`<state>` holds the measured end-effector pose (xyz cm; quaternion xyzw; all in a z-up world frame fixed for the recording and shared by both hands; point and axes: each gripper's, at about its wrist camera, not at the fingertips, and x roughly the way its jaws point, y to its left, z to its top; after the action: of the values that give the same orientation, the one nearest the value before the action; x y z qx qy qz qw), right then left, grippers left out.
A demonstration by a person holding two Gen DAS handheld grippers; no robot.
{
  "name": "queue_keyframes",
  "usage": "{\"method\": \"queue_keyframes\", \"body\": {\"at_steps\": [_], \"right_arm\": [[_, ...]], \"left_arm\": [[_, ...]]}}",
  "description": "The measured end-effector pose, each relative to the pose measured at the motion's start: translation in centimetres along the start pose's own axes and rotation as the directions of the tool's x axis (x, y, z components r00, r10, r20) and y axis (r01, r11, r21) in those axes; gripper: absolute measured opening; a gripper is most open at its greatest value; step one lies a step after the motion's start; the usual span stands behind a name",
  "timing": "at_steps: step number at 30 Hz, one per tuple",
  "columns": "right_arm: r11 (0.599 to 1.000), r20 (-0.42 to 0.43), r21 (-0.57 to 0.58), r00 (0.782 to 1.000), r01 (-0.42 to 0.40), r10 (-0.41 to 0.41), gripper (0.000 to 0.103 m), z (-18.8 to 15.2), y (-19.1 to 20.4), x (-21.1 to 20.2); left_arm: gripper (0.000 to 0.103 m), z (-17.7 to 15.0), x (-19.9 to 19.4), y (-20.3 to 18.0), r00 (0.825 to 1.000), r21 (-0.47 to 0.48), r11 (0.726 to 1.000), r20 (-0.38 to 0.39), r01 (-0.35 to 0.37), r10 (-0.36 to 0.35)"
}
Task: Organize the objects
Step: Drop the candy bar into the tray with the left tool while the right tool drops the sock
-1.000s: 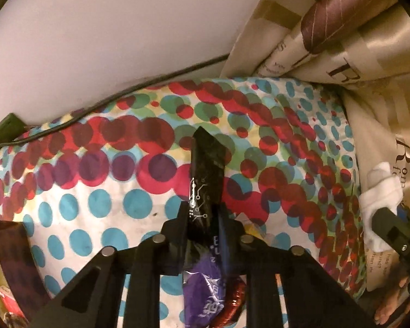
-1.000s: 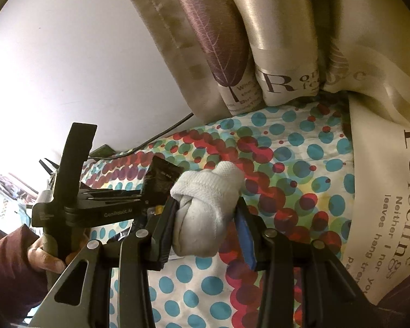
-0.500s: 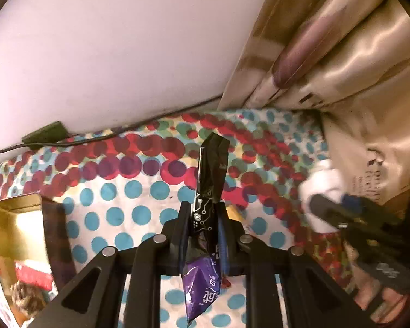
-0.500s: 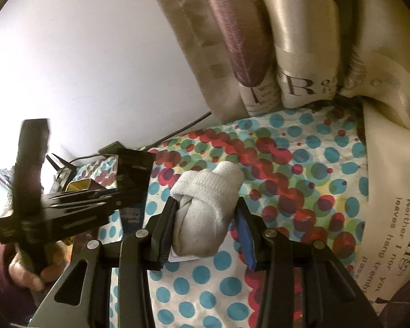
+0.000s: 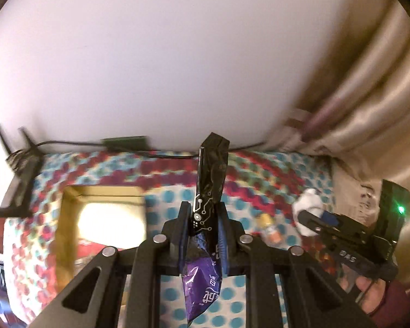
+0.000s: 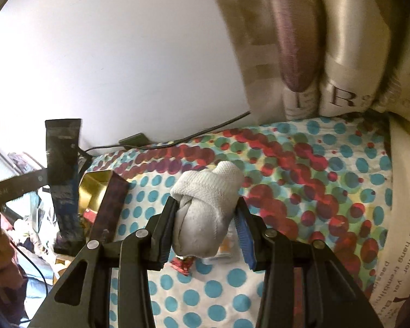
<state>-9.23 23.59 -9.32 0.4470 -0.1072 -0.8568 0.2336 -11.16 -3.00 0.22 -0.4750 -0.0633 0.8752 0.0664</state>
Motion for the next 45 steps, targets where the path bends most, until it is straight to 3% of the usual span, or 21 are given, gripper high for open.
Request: {"method": "queue_keyframes", "body": {"at_steps": [7, 22, 26, 29, 36, 45], "right_arm": [[0.998, -0.016, -0.054, 0.999, -0.041, 0.040, 0.041, -0.2, 3.2, 0.7], [0.991, -0.028, -0.121, 0.998, -0.055, 0.052, 0.040, -1.0, 7.2, 0.4], [0.991, -0.031, -0.120, 0.998, -0.052, 0.049, 0.041, -1.3, 7.7, 0.5], [0.992, -0.038, -0.119, 0.998, -0.050, 0.046, 0.040, -1.5, 8.1, 0.6], [0.988, -0.048, -0.140, 0.997, -0.067, 0.061, 0.040, -1.6, 9.8, 1.2], [0.949, -0.106, -0.257, 0.982, -0.182, 0.159, 0.040, -0.8, 16.7, 4.8]], "left_arm": [[0.018, -1.3, 0.2, 6.3, 0.998, -0.124, 0.990, -0.024, -0.063, 0.060], [0.020, -3.4, 3.9, 10.1, 0.988, -0.136, 0.982, -0.106, -0.129, 0.115], [0.033, -3.4, 4.1, 10.4, 0.987, -0.136, 0.982, -0.111, -0.127, 0.113], [0.038, -3.3, 3.9, 10.9, 0.988, -0.165, 0.979, -0.122, -0.117, 0.097], [0.039, -4.1, -0.2, 11.1, 0.986, -0.182, 0.970, -0.054, -0.162, 0.155], [0.039, -8.4, -6.4, 12.6, 0.971, -0.225, 0.947, 0.005, -0.230, 0.237]]}}
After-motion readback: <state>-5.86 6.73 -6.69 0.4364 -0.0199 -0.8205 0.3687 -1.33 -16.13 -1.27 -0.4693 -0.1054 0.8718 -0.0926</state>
